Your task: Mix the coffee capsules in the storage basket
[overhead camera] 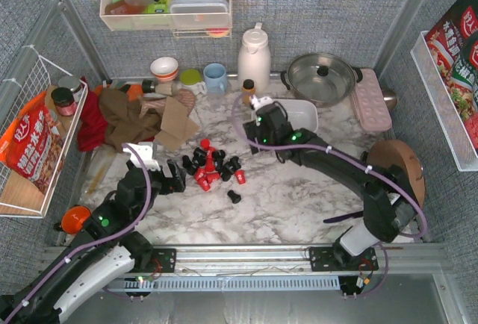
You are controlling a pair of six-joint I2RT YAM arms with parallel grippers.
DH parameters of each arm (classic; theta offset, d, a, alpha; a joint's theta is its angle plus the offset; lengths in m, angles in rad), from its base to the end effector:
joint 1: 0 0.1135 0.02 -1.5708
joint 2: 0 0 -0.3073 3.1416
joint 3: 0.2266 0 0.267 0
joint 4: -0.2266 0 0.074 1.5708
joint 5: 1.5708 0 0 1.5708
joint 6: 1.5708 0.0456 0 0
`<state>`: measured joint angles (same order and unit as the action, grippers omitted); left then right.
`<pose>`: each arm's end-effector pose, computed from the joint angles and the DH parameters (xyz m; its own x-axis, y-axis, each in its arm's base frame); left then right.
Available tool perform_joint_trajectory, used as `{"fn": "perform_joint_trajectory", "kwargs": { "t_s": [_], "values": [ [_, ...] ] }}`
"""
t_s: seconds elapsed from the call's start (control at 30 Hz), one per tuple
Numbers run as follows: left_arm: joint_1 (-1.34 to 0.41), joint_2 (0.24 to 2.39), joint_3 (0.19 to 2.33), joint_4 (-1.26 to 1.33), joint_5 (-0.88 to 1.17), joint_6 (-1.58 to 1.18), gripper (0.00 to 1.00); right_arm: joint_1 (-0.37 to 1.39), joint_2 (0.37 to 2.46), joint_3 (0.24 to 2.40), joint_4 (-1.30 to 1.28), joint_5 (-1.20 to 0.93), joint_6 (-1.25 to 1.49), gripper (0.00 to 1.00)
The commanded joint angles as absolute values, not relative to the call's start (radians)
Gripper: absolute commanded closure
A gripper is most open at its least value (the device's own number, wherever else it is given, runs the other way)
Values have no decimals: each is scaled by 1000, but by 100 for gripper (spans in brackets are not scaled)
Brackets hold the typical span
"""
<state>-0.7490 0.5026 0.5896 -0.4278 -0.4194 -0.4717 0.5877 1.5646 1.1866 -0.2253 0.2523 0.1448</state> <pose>0.0959 -0.0638 0.3052 -0.3729 -0.2200 -0.9014 0.1924 0.9321 -0.3070 0.3220 0.2008 0.3135 -0.5200 -0.1785 -0.8353 -0.2938 0.9556 -0.0213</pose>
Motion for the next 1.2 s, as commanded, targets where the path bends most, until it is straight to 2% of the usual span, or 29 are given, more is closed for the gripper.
{"fn": "perform_joint_trajectory", "kwargs": {
  "t_s": [0.0,0.33,0.6,1.17],
  "values": [
    [-746,500,588,-420,-426,-472,1,693,1528,1108,-229,234,206,28],
    [-744,502,591,-423,-425,-474,1,867,1608,973,-86,225,273,36],
    [-743,492,589,-423,-428,-472,1,871,1714,977,-37,239,267,42],
    [-741,501,588,-419,-420,-470,1,871,1798,1030,-23,254,291,58]
  ]
}}
